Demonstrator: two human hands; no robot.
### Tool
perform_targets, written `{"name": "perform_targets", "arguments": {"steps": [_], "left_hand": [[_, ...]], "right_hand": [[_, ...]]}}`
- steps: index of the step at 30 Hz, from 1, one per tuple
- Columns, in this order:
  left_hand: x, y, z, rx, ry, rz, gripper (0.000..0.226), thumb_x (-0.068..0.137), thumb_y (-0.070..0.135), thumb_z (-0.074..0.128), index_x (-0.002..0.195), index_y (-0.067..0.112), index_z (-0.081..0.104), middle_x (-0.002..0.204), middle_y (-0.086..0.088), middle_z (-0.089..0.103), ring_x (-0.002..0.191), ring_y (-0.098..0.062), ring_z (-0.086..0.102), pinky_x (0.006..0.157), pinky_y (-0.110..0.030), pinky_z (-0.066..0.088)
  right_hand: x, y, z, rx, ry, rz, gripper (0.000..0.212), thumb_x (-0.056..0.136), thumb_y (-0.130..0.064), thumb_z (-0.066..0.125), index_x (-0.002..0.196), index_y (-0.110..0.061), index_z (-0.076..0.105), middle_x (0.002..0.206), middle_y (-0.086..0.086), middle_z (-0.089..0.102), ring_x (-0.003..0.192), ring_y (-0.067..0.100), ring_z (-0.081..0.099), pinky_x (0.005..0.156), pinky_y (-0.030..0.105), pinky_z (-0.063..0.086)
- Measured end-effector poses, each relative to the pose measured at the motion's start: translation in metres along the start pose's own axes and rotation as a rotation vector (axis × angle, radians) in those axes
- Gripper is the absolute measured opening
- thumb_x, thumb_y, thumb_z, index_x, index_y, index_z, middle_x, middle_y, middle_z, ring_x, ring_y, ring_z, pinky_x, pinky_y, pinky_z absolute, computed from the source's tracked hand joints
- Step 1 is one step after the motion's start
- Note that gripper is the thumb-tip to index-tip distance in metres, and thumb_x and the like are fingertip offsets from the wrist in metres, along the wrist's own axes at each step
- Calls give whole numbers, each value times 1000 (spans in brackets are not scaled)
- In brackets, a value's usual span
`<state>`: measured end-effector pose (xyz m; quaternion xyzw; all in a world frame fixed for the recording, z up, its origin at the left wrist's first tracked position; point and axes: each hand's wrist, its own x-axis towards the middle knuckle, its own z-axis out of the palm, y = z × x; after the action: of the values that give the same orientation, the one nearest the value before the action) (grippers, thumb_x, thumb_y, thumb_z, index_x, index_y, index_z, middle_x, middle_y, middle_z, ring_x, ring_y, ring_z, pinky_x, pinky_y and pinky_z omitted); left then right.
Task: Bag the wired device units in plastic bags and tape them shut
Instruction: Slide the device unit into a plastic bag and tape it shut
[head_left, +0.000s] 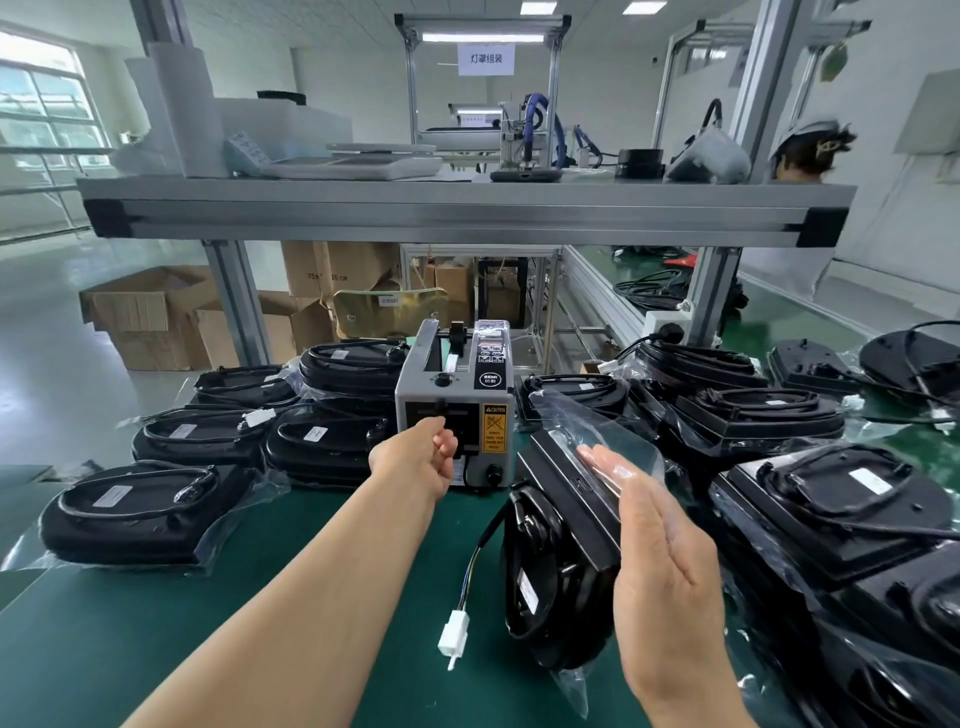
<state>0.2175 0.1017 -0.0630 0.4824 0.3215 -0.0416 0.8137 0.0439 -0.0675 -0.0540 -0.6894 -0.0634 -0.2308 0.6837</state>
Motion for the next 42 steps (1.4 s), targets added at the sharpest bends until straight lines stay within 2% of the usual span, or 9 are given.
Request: {"name": "perform_targets", "arguments": {"steps": [3, 8, 13, 17, 19, 23, 30, 33, 42], "left_hand": [[-1, 3, 7, -61, 61, 16, 16, 91, 7, 64, 78, 7, 55, 44, 0, 59, 36, -6, 53, 38, -17, 36], [-26, 0, 9, -109, 92, 150, 20, 87, 4, 62, 72, 10, 50, 49, 3, 53, 38, -6, 46, 40, -19, 34], [-100, -6, -29, 82, -348, 419, 19, 89, 11, 66, 71, 16, 66, 60, 3, 56, 51, -8, 51, 51, -19, 46], [-161, -14, -43, 423, -656, 535, 21, 78, 25, 81, 61, 21, 68, 66, 3, 58, 61, -6, 51, 61, -16, 47], [-172, -17, -40, 525, -649, 580, 16, 78, 21, 81, 66, 15, 72, 67, 1, 64, 60, -4, 55, 61, -13, 46], [-169, -18, -31, 609, -596, 629, 13, 79, 17, 78, 69, 10, 74, 71, -6, 72, 62, -8, 63, 61, -13, 49], [-163, -15, -27, 671, -577, 634, 13, 80, 14, 79, 69, 10, 76, 67, -7, 73, 58, -7, 65, 56, -12, 49], [-163, -15, -28, 670, -581, 625, 12, 80, 14, 79, 72, 6, 76, 72, -11, 74, 59, -10, 66, 56, -14, 50], [-157, -19, -30, 689, -525, 669, 12, 78, 15, 79, 69, 8, 74, 67, -10, 71, 58, -14, 63, 58, -22, 52]], "right_hand": [[-1, -1, 1, -20, 0, -5, 36, 107, -25, 33, 123, -31, 64, 122, -34, 63, 120, -15, 52, 94, -2, 35], [-4, -3, -1, -13, 4, 14, 36, 108, -33, 30, 122, -35, 63, 123, -37, 60, 122, -17, 49, 95, -3, 32], [-9, -3, -4, 49, 43, 47, 34, 107, -37, 33, 124, -34, 63, 122, -35, 62, 120, -16, 52, 94, -2, 35], [-12, -5, 1, 96, 105, 38, 37, 98, -39, 37, 114, -33, 70, 110, -26, 71, 108, -9, 63, 86, 4, 46], [-12, -6, 4, 91, 128, 33, 40, 94, -40, 36, 110, -33, 72, 106, -22, 73, 103, -4, 67, 86, 13, 52], [-12, -10, 7, 76, 130, 1, 36, 97, -37, 36, 105, -36, 71, 101, -26, 73, 100, -6, 67, 78, 6, 49], [-14, -12, 10, 60, 107, -24, 34, 102, -34, 37, 105, -37, 71, 103, -22, 74, 102, -1, 69, 85, 17, 54], [-16, -17, 12, 73, 79, -48, 38, 100, -34, 37, 97, -45, 73, 100, -19, 75, 98, 1, 70, 77, 12, 53], [-16, -14, 15, 88, 56, -43, 37, 100, -35, 35, 103, -35, 72, 99, -17, 76, 97, 3, 71, 76, 12, 53]]}}
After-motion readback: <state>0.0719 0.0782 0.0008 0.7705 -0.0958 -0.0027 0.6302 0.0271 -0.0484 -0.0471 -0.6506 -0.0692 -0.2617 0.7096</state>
